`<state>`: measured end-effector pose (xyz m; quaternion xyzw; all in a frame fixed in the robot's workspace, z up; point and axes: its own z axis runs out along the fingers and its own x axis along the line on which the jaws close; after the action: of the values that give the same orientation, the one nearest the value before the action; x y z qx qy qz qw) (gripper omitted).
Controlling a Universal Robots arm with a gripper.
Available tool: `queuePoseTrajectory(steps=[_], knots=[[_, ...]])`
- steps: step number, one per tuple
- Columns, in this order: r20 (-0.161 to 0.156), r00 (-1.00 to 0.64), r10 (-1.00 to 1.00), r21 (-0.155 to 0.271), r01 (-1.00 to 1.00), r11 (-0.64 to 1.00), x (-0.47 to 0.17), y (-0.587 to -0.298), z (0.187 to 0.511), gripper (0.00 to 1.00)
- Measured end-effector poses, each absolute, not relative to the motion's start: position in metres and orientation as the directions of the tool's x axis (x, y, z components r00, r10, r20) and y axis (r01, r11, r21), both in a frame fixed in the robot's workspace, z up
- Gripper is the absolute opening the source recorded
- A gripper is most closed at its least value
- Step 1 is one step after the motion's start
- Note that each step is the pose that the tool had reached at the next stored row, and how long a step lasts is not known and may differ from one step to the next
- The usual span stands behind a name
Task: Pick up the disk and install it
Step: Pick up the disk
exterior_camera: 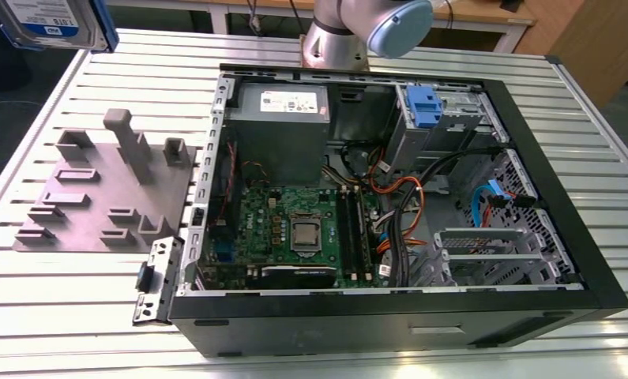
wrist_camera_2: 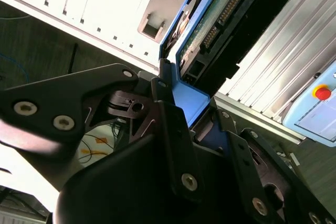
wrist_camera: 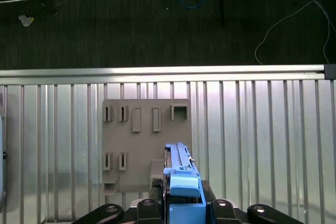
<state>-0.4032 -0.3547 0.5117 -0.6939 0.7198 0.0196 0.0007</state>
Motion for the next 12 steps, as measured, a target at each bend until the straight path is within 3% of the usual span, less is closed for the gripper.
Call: queuePoseTrajectory(steps=[12], knots=[[-0.028, -0.037, -0.999, 0.027, -0.999, 0.036, -0.3944, -0.3549, 0.5117, 0.36]])
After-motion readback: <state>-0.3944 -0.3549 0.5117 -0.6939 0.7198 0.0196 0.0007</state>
